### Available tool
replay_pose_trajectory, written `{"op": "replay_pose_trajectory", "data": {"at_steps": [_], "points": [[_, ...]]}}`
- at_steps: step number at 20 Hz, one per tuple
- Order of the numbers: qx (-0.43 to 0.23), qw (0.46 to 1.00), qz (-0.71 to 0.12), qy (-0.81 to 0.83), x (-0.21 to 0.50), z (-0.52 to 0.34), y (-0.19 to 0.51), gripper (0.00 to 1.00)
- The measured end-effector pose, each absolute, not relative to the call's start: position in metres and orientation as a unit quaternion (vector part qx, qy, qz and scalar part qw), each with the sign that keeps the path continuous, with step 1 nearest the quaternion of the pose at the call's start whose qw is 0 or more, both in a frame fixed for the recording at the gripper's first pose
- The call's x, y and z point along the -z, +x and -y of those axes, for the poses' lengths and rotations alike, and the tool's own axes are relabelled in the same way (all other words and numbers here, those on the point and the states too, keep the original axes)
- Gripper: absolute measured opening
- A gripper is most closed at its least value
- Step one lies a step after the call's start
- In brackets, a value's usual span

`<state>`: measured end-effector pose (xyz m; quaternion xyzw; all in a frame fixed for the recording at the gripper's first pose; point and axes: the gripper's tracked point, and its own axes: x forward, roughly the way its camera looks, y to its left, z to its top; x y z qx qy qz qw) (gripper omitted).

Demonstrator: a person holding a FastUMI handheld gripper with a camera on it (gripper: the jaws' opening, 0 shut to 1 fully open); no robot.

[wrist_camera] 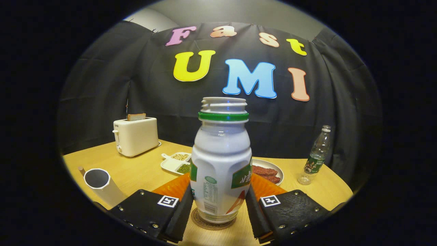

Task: Take the bottle from table, then pour the juice into the cup, finally place the bottle on the coaster

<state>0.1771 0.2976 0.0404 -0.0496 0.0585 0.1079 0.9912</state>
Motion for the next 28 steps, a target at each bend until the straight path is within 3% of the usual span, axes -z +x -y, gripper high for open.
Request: {"op": "replay_pose_trajectory", "data": {"at_steps": [28], "points": [[-0.110,0.991,-0.075,-0.034,-0.002,-0.303,0.193,0.74]]}}
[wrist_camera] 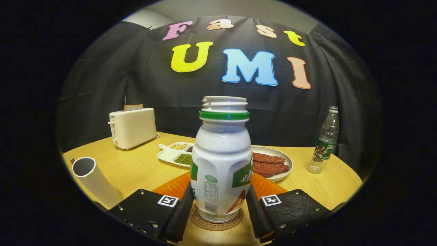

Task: Take the bottle from table, then pour the juice into the cup, finally place the bottle on the coaster

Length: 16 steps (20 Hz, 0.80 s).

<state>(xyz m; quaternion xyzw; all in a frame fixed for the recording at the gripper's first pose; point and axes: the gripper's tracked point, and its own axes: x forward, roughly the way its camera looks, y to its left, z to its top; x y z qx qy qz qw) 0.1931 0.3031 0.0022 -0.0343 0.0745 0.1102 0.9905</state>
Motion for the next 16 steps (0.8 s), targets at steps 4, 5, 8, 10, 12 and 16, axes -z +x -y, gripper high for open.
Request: {"op": "replay_pose_trajectory", "data": {"at_steps": [4,5,8,10,12,16], "points": [[-0.099,0.993,-0.056,-0.026,-0.010,-0.300,0.191,0.96],[-0.094,0.994,-0.051,-0.026,-0.013,-0.297,0.190,1.00],[-0.076,0.996,-0.031,-0.022,-0.033,-0.289,0.181,0.99],[-0.081,0.997,-0.009,-0.007,-0.053,-0.292,0.170,0.99],[-0.076,0.997,0.002,-0.007,-0.064,-0.291,0.159,0.99],[-0.058,0.998,0.025,-0.017,-0.107,-0.286,0.129,0.99]]}}
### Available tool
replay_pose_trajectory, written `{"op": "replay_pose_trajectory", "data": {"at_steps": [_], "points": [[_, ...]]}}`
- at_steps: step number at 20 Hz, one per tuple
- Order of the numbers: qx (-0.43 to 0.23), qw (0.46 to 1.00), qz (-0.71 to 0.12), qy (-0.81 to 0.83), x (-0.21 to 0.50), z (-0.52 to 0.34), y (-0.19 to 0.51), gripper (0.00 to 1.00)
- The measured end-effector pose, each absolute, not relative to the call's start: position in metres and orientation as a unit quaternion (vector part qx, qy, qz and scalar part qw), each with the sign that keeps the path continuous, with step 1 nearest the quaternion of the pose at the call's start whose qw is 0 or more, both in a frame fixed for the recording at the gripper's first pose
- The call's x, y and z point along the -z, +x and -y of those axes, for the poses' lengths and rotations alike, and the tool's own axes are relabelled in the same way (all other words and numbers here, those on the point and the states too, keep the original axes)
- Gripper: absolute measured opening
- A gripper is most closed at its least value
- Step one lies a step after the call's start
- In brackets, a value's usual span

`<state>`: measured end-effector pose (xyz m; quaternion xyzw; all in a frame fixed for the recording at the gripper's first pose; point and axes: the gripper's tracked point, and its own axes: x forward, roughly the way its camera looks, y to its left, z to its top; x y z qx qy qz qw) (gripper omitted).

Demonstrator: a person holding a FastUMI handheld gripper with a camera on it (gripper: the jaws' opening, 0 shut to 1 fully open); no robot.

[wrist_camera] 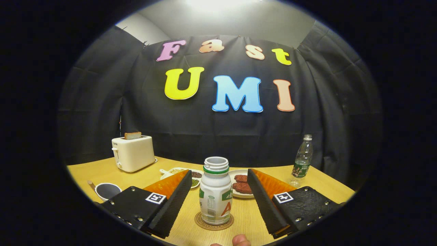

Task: Take the bottle from table, then pour the juice into the cup, finally place the bottle on the coaster

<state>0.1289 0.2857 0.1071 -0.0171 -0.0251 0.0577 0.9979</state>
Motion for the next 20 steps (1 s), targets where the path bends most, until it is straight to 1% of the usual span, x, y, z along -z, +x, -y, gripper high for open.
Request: {"op": "replay_pose_trajectory", "data": {"at_steps": [3,6,10,13,15,17,18,20], "points": [[-0.048,0.998,0.039,-0.017,-0.158,-0.284,0.103,0.99],[-0.035,0.996,0.073,-0.024,-0.217,-0.279,0.070,0.99],[-0.020,0.995,0.087,-0.038,-0.249,-0.270,0.037,0.99],[-0.032,0.996,0.085,-0.022,-0.250,-0.266,0.023,0.99],[-0.034,0.996,0.080,-0.023,-0.237,-0.253,0.019,0.99],[-0.043,0.996,0.079,-0.018,-0.210,-0.231,0.017,0.97],[-0.063,0.995,0.082,-0.016,-0.192,-0.222,0.015,0.97],[-0.057,0.995,0.082,-0.007,-0.153,-0.174,0.014,0.97]]}}
